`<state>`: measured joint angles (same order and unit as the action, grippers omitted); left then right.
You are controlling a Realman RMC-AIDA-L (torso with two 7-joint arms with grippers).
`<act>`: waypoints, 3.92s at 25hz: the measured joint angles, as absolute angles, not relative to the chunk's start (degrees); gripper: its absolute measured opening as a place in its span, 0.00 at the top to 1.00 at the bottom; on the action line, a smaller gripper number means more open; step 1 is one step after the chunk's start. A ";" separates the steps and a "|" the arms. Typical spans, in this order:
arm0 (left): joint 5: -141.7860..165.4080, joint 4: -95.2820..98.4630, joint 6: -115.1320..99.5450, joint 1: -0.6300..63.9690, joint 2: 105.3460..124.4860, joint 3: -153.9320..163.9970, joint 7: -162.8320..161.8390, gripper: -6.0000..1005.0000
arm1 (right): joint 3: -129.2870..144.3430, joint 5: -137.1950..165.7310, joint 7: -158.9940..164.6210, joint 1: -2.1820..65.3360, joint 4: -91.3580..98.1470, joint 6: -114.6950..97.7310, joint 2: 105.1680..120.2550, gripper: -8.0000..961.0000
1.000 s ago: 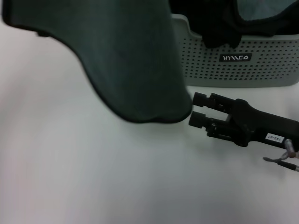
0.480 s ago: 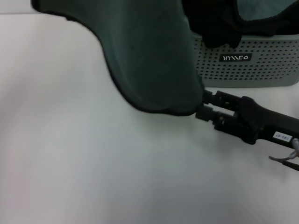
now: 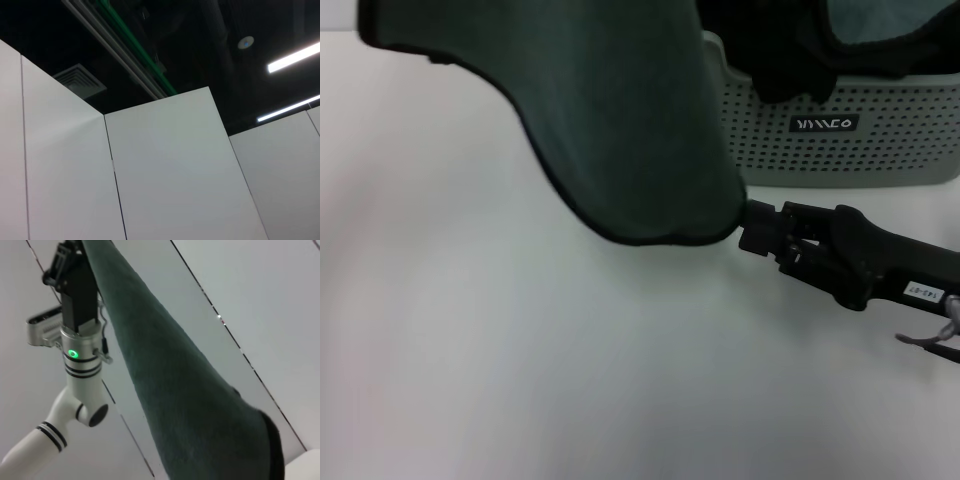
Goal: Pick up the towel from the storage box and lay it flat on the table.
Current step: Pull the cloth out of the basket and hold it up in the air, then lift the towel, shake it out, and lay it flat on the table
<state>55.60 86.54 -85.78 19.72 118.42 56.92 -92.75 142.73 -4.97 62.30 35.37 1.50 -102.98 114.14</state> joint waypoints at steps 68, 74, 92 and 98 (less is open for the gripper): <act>61.96 82.71 -85.80 12.70 119.58 55.38 -89.58 0.94 | 135.06 -2.91 56.16 35.58 1.96 -115.27 111.57 0.97; 64.78 70.53 -89.73 11.56 118.96 51.47 -86.04 0.86 | 128.73 -2.87 58.40 37.13 2.22 -121.29 108.36 0.99; 74.76 45.40 -111.72 9.64 110.86 34.14 -77.61 0.51 | 122.16 6.03 73.86 52.67 7.71 -122.54 91.73 0.99; 77.92 44.95 -112.28 13.16 112.55 34.84 -78.13 0.51 | 122.06 21.51 77.61 61.95 7.37 -120.87 87.60 0.99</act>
<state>77.92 44.95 -112.28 13.16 112.55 34.84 -78.13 122.06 21.51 77.61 61.95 7.37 -120.87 87.60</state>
